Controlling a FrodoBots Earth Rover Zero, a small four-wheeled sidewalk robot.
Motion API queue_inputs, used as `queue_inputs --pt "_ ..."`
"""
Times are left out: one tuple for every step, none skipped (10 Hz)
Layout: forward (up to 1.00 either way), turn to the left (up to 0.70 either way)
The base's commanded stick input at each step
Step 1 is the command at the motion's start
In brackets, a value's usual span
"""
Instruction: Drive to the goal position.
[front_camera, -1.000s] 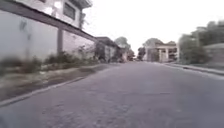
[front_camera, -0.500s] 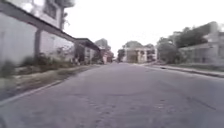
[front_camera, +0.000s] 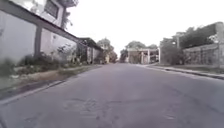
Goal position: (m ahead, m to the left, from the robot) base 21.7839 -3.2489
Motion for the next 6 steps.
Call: queue_inputs --pt "1.00 0.00" --pt "1.00 0.00" --pt "1.00 -0.01" --pt "1.00 -0.12" --pt "1.00 -0.40" --pt "1.00 -0.40"
